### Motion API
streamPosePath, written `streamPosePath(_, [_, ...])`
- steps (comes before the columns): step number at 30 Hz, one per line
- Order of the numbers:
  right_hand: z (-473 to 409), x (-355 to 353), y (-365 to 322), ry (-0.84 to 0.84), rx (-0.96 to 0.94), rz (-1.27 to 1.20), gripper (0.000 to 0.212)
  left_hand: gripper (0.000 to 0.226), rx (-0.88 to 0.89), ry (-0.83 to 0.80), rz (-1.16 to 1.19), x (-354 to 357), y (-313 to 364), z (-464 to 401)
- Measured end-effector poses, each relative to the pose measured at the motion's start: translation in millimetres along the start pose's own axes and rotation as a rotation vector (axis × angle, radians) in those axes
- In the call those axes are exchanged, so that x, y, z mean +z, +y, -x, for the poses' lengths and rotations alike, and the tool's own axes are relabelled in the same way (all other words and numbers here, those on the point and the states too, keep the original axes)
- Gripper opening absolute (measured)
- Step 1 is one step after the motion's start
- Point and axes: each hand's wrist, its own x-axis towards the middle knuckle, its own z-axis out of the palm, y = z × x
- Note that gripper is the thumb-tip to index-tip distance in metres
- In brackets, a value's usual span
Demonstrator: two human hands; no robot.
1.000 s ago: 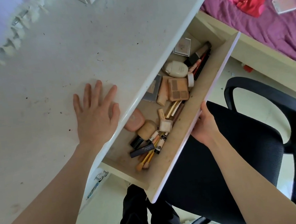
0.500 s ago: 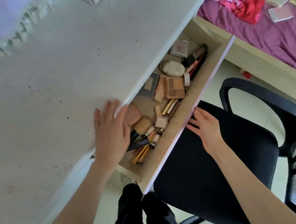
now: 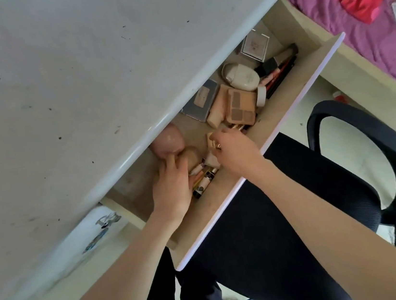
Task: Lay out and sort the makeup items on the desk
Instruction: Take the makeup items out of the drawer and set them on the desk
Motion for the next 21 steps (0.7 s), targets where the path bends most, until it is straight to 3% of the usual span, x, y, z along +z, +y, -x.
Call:
streamPosePath(3, [-11.2, 6.9, -5.2, -0.184, 0.06, 0.086, 0.04, 0.044, -0.043, 0.017, 0.06, 7.0, 1.8, -3.1])
streamPosePath(11, [-15.3, 12.7, -8.3, -0.271, 0.133, -0.002, 0.042, 0.048, -0.107, 0.072, 0.243, 12.1, 7.0, -7.1])
streamPosePath(15, [-15.1, 12.2, -4.3, -0.243, 0.126, -0.021, 0.021, 0.052, -0.236, 0.017, 0.405, 9.4, 13.5, -9.2])
streamPosePath(21, [7.1, -12.3, -2.1, -0.05, 0.183, -0.332, 0.024, 0.051, -0.272, -0.107, 0.472, -31.7, 11.2, 6.0])
